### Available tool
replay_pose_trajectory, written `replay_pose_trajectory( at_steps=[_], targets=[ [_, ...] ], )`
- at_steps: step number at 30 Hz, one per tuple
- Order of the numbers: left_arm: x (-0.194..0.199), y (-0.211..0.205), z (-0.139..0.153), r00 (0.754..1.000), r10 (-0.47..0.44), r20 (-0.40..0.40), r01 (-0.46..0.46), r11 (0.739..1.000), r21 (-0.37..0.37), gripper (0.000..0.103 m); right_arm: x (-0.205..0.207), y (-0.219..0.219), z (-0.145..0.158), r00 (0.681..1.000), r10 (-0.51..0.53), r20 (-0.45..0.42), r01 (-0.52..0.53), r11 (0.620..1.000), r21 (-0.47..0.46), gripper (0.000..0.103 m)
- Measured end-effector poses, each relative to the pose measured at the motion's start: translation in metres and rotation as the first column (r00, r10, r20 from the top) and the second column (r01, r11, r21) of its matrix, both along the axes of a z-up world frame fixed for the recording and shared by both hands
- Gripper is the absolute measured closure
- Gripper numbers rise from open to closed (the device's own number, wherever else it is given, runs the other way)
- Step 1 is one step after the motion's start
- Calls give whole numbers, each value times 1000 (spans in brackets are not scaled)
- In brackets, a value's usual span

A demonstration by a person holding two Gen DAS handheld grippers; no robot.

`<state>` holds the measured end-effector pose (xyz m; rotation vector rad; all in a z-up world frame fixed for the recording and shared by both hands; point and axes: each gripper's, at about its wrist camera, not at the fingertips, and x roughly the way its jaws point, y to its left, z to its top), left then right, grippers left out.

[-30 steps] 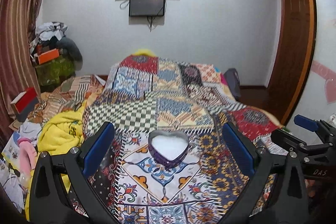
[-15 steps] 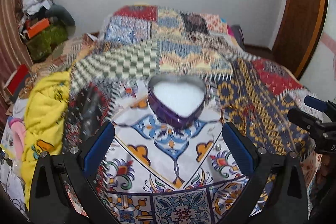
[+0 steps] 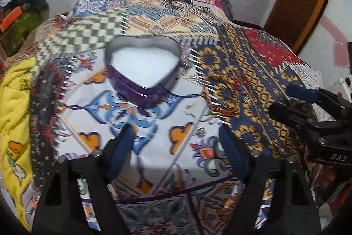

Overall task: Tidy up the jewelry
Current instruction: 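Move both grippers down toward the jewelry beside the purple heart tin, then grasp the braided red-and-gold bracelet with the right gripper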

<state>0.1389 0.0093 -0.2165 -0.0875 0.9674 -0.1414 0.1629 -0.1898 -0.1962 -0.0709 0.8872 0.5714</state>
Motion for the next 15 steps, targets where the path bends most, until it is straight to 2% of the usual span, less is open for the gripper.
replay_pose_trajectory(
  at_steps=[2,6,8,15],
  targets=[
    [1,-6,-3,1000,-19,-8,19,1000,8,46,0,1,-1,1000,14,-11,-14,1000,5,42],
    [2,-13,-5,999,-50,-10,50,999,6,55,2,6,-4,998,49,-47,-48,998,33,53],
    [5,-14,-7,998,-62,-16,62,998,-6,69,2,10,-6,996,63,-56,-61,997,37,57],
    [9,-15,-12,997,-72,-15,72,997,-12,84,7,23,-14,990,100,-96,-97,994,41,66]
  ],
)
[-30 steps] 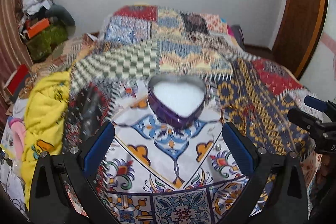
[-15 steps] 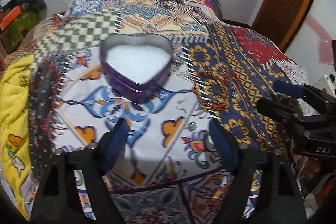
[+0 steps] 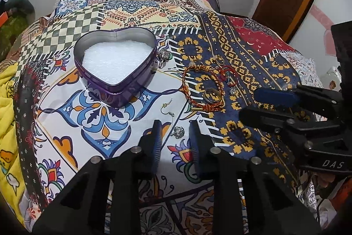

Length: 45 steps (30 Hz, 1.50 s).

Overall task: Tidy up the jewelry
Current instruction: 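Grasp the braided red-and-gold bracelet with the right gripper, then carry the braided bracelet over the purple heart tin with the right gripper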

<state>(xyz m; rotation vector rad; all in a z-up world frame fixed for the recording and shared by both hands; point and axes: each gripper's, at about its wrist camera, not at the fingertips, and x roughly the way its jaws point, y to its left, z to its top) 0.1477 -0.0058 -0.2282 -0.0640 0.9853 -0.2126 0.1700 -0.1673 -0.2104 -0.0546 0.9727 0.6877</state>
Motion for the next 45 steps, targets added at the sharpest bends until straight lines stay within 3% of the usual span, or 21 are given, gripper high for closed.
replay_pose_trajectory(
  at_steps=[1,2,11,19,28,45],
  targets=[
    [2,0,-2,1000,2,-1,-2,1000,-2,92,2,2,-3,1000,3,-8,-3,1000,-5,66],
    [3,2,-2,1000,4,-3,-4,1000,-9,93,3,4,-5,1000,6,-15,-6,1000,-7,68],
    [-1,9,0,1000,18,4,-18,998,-60,94,9,18,-9,999,20,-36,-21,1000,-4,71],
    [-7,23,5,998,59,25,-58,997,-46,94,10,23,-11,1000,-2,-18,1,999,-33,94],
    [-11,30,18,995,87,50,-85,995,-49,94,3,16,4,1000,-16,1,16,1000,-12,95],
    [-34,36,76,973,127,190,-122,992,-40,94,-6,18,66,988,-27,152,16,997,74,95]
  ],
)
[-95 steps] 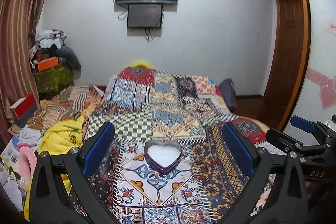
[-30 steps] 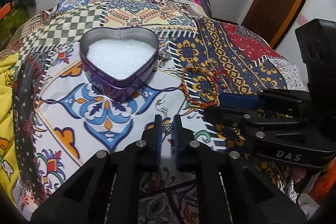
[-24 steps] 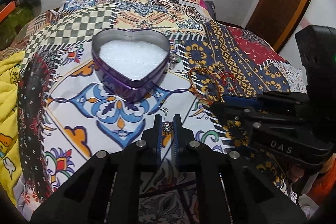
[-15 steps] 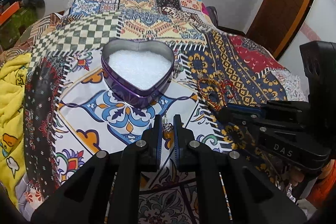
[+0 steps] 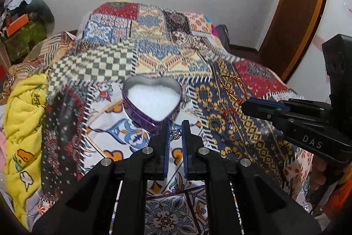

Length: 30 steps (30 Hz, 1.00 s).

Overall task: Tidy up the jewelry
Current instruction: 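Carry the braided bracelet over the purple heart tin with the right gripper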

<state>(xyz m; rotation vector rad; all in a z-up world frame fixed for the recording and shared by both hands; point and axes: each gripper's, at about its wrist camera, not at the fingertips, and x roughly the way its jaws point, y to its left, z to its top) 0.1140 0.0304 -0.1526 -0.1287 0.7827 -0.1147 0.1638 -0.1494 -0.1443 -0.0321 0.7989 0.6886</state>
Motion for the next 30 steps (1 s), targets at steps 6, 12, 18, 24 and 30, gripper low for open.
replay_pose_trajectory(
  at_steps=[6,12,18,24,30],
  targets=[
    [3,11,21,998,32,60,-33,999,15,94,7,9,12,999,16,33,-17,999,29,95],
    [12,23,34,993,60,105,-63,998,24,94,18,24,18,997,49,52,-51,998,32,95],
    [28,33,34,990,75,119,-80,996,36,94,31,46,9,993,113,38,-114,993,12,95],
    [48,41,22,994,69,85,-71,997,18,94,45,67,-12,985,172,-17,-173,985,-18,95],
    [74,45,1,999,36,14,-36,999,-1,94,56,77,-32,975,208,-83,-212,977,-37,95]
  ],
)
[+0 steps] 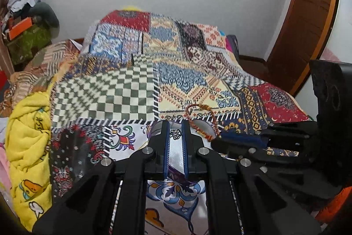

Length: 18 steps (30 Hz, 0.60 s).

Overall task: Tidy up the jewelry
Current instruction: 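Carry the braided bracelet over the purple heart tin with the right gripper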

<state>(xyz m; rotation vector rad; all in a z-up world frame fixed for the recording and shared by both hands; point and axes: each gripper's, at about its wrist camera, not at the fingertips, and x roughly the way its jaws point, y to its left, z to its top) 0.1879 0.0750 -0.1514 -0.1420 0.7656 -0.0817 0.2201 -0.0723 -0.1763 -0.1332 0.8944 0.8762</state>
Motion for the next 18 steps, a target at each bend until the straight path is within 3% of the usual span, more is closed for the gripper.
replay_pose_trajectory(
  at_steps=[8,18],
  targets=[
    [26,4,-30,995,-23,-101,18,999,-48,94,8,1,-11,998,16,-66,-16,1000,-2,95],
    [28,8,-38,991,-21,-129,14,998,-57,94,4,8,-11,998,47,-46,-48,999,-27,95]
  ],
)
